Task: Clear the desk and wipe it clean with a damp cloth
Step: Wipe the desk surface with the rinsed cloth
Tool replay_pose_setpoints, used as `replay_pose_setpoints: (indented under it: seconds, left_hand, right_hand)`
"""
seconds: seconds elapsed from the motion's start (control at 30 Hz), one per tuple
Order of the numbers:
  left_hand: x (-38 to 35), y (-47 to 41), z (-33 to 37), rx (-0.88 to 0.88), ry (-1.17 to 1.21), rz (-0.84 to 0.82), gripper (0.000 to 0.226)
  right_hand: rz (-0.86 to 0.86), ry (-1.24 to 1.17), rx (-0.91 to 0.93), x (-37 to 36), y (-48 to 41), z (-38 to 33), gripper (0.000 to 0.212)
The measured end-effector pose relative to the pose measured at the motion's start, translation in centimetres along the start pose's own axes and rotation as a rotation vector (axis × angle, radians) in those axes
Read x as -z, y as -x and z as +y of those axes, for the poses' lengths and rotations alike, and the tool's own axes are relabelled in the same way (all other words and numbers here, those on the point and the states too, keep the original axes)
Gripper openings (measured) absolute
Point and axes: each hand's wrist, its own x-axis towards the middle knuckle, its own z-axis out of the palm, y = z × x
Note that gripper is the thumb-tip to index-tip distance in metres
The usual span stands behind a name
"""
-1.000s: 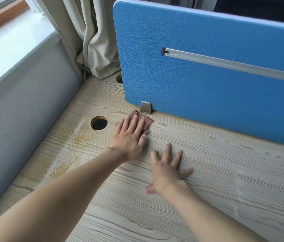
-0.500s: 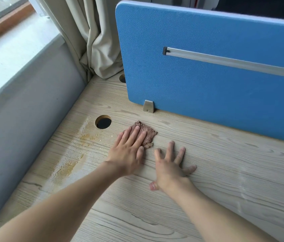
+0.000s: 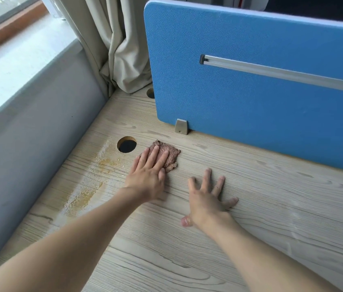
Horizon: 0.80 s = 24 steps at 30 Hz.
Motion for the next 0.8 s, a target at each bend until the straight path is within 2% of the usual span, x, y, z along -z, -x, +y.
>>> replay_pose_setpoints:
  seconds: [0.07,0.23,0.43,0.6,0.7,0.8]
  left_hand:
    - [-0.3,0.9,0.8,0.018,0.010,0.001,0.059]
    - [-0.8,4.0,0.5,-0.069,-0.054,-0.047,0.058]
    - [-0.2,1.9,0.1,0.043,0.003,-0.045,0.060]
    - [-1.0,5.6,0.6,-0.025,-0.037,-0.093,0.058]
    - [-0.2,4.0,-0.4,0.019,-0.021,-0.106,0.058]
    - [-0.2,4.2,0.2,0.061,-0.003,-0.089,0.060]
  right_hand:
    - [0.001,-0.002,-0.003,-0.1,0.1,0.1,0.119]
    - [0.014,-0.012,0.001,-0.2,0.1,0.0,0.117]
    - [0.009,0.000,-0.002,-0.2,0.1,0.1,0.119]
    - [0.030,-0.015,0.018,0.0,0.7,0.3,0.117]
    - [0.104,0.082,0.069,-0.9,1.9,0.3,0.112]
    - [0.002,0.068,0.090,-2.7,3.6,-0.3,0.126]
